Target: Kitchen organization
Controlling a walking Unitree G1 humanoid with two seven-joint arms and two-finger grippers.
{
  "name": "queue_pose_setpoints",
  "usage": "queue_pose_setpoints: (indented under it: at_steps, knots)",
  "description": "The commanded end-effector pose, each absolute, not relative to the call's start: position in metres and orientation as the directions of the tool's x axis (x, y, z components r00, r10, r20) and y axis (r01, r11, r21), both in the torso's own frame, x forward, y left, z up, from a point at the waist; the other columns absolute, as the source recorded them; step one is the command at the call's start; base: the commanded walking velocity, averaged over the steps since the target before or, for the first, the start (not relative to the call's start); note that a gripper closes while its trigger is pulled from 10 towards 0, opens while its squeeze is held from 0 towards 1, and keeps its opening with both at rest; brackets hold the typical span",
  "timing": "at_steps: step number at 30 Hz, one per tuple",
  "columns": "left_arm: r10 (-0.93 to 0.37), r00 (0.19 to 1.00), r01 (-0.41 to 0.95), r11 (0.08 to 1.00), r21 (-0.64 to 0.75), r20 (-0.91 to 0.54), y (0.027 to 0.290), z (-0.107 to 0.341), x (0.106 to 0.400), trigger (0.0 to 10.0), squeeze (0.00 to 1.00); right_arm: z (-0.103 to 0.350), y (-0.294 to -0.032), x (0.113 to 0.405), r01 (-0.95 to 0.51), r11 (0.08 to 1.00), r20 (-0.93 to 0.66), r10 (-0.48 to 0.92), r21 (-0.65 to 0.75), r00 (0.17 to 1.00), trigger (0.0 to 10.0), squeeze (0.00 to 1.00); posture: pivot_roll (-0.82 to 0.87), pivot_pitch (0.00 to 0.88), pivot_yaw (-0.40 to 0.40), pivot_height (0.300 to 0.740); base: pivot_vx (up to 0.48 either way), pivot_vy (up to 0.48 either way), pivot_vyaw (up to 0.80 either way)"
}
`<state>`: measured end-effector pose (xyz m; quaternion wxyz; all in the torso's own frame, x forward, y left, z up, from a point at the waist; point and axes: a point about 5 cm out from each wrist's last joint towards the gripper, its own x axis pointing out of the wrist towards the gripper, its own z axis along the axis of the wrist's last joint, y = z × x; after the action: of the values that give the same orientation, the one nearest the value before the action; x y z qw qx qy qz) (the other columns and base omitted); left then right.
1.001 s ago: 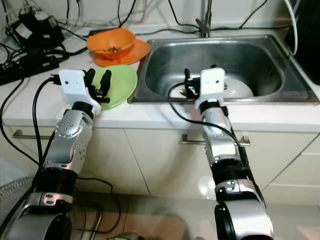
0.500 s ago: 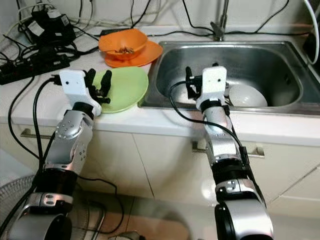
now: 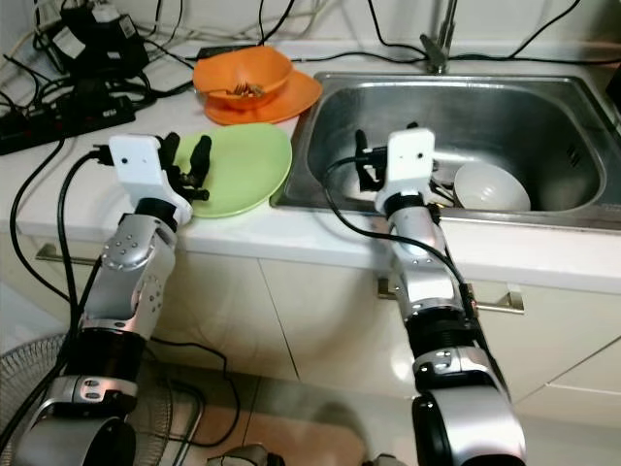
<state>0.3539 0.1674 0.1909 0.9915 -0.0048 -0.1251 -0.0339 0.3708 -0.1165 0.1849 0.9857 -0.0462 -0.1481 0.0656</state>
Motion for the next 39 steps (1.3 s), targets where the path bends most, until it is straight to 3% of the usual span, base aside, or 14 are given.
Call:
queue_pose_setpoints:
  at_steps: [1,11,21,22,29,39]
  knots:
    - [-0.046,0.964,0.045,0.999,0.009,0.261,0.177,0.196,0.351,10.0,0.00,0.185,-0.115,0.371,-0.120,0.986,0.284,0.148,-0.113,0.947,10.0,0.00,0.17,0.068,0.096,0.740,0.000,0.000,0.00]
    - [-0.026,0.966,0.031,0.999,-0.016,0.257,0.191,0.204,0.344,10.0,0.00,0.184,-0.114,0.371,-0.124,0.986,0.282,0.150,-0.109,0.947,10.0,0.00,0.18,0.064,0.099,0.740,0.000,0.000,0.00]
    - [0.044,0.976,-0.014,0.990,-0.139,0.212,0.222,0.216,0.330,10.0,0.00,0.183,-0.107,0.371,-0.143,0.984,0.279,0.167,-0.104,0.946,10.0,0.00,0.20,0.058,0.101,0.740,0.000,0.000,0.00]
    - [0.056,0.979,-0.024,0.986,-0.164,0.195,0.228,0.215,0.327,10.0,1.00,0.182,-0.105,0.370,-0.151,0.983,0.276,0.174,-0.102,0.945,10.0,0.00,0.21,0.057,0.102,0.740,0.000,0.000,0.00]
    - [0.036,0.994,-0.006,0.961,-0.275,0.106,0.235,0.201,0.322,10.0,1.00,0.180,-0.102,0.368,-0.162,0.982,0.273,0.184,-0.102,0.944,10.0,0.00,0.20,0.059,0.107,0.740,0.000,0.000,0.00]
    - [-0.092,0.995,0.101,0.920,-0.380,0.042,0.221,0.197,0.321,10.0,1.00,0.178,-0.105,0.367,-0.157,0.982,0.271,0.180,-0.105,0.945,10.0,0.00,0.19,0.049,0.118,0.740,0.000,0.000,0.00]
